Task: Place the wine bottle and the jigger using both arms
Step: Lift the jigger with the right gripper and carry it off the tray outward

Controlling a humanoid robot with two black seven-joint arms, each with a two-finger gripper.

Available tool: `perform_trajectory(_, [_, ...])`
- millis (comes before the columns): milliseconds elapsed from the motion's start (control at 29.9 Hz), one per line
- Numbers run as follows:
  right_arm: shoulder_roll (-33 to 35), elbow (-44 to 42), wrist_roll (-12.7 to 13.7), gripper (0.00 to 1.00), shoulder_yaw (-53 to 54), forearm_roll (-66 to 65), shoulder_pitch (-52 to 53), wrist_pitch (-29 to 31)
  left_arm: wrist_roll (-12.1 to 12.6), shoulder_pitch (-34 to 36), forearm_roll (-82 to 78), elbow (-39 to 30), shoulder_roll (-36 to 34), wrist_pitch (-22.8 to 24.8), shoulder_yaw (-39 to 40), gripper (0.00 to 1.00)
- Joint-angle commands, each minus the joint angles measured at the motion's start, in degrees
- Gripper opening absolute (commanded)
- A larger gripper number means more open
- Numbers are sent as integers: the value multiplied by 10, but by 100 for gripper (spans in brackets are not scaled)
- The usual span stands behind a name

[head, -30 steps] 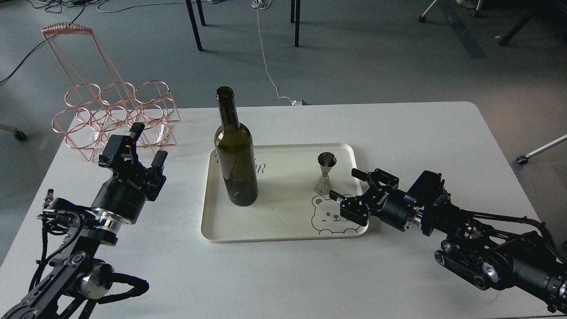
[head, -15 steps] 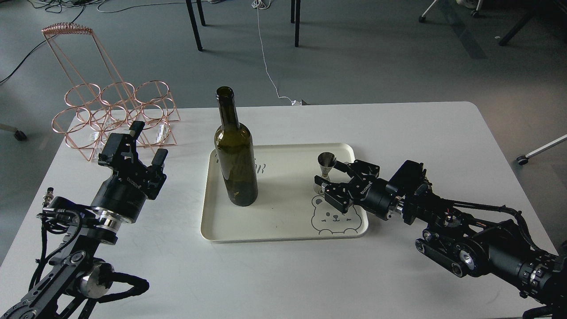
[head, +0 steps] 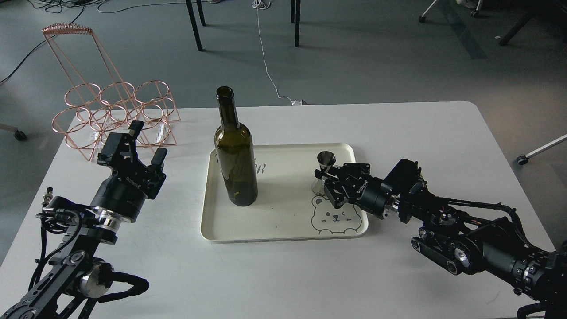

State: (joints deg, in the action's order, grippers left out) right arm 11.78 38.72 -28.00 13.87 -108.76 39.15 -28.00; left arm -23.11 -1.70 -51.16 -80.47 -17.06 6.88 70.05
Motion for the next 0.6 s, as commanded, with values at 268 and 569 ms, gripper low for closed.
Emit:
perform_trajectory(268, [46,25,0,24,116,54,-1,0,0,0,0,-7,-3,1,1,98])
perform_trajectory(569, [139,28,0,24,135,147,-33,0,0,1,0,-7,-3,1,1,98])
